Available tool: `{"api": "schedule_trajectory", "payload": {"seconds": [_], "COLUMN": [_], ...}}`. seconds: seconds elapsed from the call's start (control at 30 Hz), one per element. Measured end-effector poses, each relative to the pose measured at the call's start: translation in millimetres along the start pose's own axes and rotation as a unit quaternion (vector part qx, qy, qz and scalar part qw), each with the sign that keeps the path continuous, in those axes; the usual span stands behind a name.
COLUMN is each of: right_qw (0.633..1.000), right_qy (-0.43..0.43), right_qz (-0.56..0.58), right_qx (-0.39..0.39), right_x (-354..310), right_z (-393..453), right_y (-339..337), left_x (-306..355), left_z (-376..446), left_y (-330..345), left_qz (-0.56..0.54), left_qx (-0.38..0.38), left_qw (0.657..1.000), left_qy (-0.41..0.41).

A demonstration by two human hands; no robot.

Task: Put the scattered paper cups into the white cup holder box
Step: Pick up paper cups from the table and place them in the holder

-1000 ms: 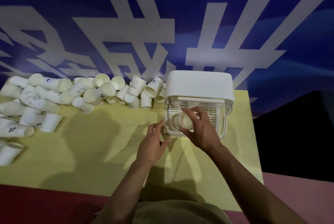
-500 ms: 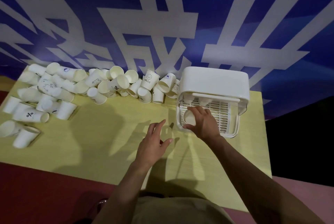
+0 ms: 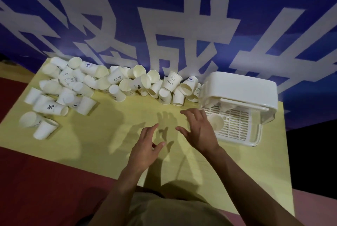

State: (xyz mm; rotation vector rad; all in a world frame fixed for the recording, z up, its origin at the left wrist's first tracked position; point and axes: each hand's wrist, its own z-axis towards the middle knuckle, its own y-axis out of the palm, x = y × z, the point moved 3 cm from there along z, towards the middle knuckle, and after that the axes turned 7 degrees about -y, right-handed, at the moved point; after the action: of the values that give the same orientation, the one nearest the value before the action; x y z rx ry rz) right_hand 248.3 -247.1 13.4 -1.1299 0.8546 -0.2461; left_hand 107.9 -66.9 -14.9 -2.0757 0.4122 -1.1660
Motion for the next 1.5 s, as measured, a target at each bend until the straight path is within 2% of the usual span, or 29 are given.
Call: {"api": "schedule_trajectory", "payload": {"seconds": [0.27,0.5,0.6,0.7,0.83,0.97,1.13,1.37,1.5], "right_qw": [0.997,0.991,0.991,0.991,0.991,0.990,0.989,0.985,0.980], "right_qy": [-0.034,-0.067,-0.054,-0.038,-0.023,-0.010,0.014,0.093,0.135], "right_qz": [0.030,0.051,0.069,0.081,0.083,0.071,0.051,0.020,0.009], "right_qx": [-0.060,-0.099,-0.097,-0.102,-0.104,-0.119,-0.137,-0.145,-0.148], "right_x": [-123,-223,-249,-265,-272,-272,-267,-263,-260], "right_z": [81,165,191,211,227,235,246,267,274], "right_y": [90,184,218,246,267,272,280,300,308], "left_x": [-130,-274,-327,-358,-384,-400,-390,-385,-374], "left_z": [19,49,57,65,76,87,96,102,100], "left_y": [-108,-232,-262,-273,-268,-261,-272,-260,-248], "left_qz": [-0.035,0.009,0.039,0.065,0.100,0.161,0.139,0.137,0.103], "left_qx": [0.056,0.211,0.224,0.201,0.169,0.162,0.143,0.055,0.039], "left_qw": [0.997,0.972,0.965,0.969,0.971,0.968,0.972,0.972,0.981], "left_qy": [-0.029,-0.106,-0.131,-0.130,-0.138,-0.102,-0.124,-0.184,-0.157]}}
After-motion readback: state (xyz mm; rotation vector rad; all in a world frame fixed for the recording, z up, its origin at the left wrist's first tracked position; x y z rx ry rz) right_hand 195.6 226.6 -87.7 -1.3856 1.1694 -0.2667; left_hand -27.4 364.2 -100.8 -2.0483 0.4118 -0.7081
